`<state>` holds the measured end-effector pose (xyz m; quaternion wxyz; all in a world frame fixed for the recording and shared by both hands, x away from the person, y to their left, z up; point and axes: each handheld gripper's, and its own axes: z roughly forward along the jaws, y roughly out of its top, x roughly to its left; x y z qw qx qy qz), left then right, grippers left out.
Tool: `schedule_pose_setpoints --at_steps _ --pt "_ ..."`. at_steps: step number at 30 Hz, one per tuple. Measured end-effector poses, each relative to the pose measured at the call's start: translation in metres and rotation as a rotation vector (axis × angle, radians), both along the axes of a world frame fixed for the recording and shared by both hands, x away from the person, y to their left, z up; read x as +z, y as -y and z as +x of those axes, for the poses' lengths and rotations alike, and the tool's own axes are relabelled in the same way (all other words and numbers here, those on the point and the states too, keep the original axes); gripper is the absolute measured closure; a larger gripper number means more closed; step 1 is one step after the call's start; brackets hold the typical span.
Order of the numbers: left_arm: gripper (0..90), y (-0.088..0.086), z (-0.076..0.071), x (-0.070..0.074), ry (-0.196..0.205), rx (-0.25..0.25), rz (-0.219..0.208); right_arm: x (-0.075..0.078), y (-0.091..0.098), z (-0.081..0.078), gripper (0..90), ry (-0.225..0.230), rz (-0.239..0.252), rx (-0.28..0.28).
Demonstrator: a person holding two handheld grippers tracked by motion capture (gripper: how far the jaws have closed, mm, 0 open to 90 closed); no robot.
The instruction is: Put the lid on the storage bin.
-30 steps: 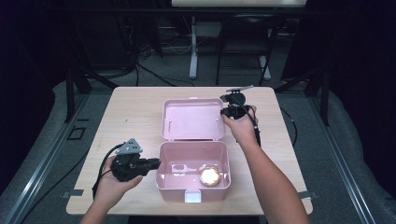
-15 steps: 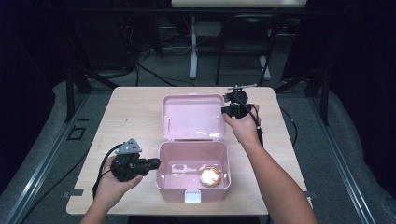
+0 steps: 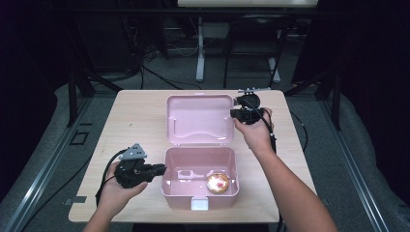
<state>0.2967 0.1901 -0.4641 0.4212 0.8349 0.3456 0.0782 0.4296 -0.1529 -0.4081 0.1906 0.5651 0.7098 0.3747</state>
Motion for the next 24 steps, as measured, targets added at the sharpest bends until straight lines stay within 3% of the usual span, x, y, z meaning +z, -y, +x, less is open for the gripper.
schedule_pose_setpoints --at_steps 6,13,24 --pt "82.7 0.000 0.000 0.000 0.001 0.002 0.001 0.005 0.003 -0.010 86.8 0.030 0.012 0.015" --pt "82.7 0.000 0.000 0.000 0.001 0.003 0.001 0.011 0.002 -0.019 86.9 0.064 -0.007 0.026" --pt "82.7 0.001 -0.001 0.000 -0.002 0.002 0.004 0.016 0.002 -0.030 87.5 0.085 -0.001 0.035"
